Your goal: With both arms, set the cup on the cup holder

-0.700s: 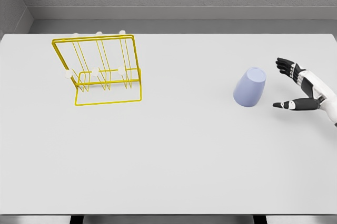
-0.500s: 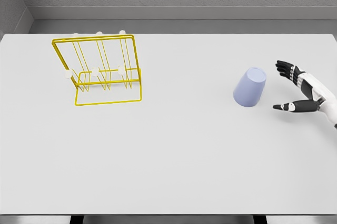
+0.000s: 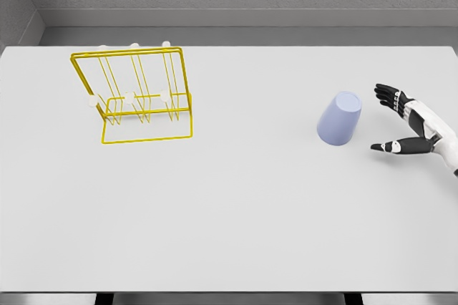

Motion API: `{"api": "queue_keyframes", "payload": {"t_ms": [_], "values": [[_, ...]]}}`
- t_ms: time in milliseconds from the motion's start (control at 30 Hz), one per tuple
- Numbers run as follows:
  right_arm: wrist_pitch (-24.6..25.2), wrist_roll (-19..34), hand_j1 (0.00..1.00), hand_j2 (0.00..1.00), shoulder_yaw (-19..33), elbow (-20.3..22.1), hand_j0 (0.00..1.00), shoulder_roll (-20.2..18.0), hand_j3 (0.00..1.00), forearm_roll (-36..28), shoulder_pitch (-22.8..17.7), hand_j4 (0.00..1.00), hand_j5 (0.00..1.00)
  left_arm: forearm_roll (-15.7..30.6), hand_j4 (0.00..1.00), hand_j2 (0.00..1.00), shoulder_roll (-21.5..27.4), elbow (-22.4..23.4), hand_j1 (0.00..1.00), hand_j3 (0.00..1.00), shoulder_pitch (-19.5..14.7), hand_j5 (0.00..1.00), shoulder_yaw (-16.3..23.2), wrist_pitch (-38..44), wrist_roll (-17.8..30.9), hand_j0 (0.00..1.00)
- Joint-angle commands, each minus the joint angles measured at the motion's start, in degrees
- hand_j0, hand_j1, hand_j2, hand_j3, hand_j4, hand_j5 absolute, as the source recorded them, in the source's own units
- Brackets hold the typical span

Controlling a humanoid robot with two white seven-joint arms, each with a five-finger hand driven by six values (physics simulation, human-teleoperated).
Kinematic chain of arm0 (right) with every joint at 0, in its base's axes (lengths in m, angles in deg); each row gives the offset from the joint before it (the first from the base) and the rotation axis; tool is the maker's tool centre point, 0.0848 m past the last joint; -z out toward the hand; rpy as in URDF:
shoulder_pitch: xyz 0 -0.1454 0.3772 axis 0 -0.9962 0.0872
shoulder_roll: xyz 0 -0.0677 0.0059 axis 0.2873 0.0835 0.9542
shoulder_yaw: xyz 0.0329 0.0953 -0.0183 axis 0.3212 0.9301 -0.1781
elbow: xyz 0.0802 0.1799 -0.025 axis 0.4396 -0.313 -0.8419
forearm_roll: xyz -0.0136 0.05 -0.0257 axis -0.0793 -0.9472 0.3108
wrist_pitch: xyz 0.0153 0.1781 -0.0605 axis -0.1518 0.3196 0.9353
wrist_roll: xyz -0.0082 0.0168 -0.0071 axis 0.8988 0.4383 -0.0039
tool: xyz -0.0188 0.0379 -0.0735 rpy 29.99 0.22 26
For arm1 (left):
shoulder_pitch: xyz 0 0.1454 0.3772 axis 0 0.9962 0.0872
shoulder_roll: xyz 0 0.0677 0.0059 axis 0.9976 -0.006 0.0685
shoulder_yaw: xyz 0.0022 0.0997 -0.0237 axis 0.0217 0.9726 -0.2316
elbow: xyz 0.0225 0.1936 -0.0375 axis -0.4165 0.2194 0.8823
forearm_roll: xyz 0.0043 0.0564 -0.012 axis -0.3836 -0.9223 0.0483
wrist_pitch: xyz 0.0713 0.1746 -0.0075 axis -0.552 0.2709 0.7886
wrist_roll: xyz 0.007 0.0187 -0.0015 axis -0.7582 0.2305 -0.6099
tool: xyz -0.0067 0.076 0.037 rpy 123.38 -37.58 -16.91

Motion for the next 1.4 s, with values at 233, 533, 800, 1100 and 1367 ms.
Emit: {"api": "queue_keyframes", "payload": {"t_ms": [233,533,800,1100,1367], "values": [[0.1,0.0,1.0,1.0,0.0,-0.3,1.0,0.0,1.0,-0.3,-0.2,1.0,1.0,0.8,1.0,1.0,-4.4,-12.9,1.0,1.0,-2.5,1.0,21.2,-0.3,-2.7,1.0],[0.3,0.0,1.0,1.0,-0.1,-1.0,1.0,0.0,1.0,0.9,-0.2,1.0,1.0,0.5,1.0,1.0,-5.9,-13.0,1.0,1.0,-1.5,1.0,33.9,-0.3,-2.0,1.0],[0.4,0.0,1.0,1.0,-0.2,-1.1,1.0,0.0,1.0,2.0,0.0,1.0,1.0,0.4,1.0,1.0,-5.7,-13.0,1.0,1.0,5.3,1.0,35.8,-0.3,3.0,1.0],[2.1,0.0,1.0,1.0,-0.2,-1.0,1.0,2.0,1.0,4.6,1.3,1.0,1.0,0.7,1.0,1.0,-5.5,-13.0,1.0,1.0,11.2,1.0,35.4,-0.3,3.0,1.0],[8.6,0.0,1.0,1.0,-0.3,-1.2,1.0,2.6,1.0,4.0,2.9,1.0,1.0,4.3,1.0,1.0,-5.7,-12.6,1.0,1.0,13.8,1.0,35.4,-0.3,2.2,1.0]]}}
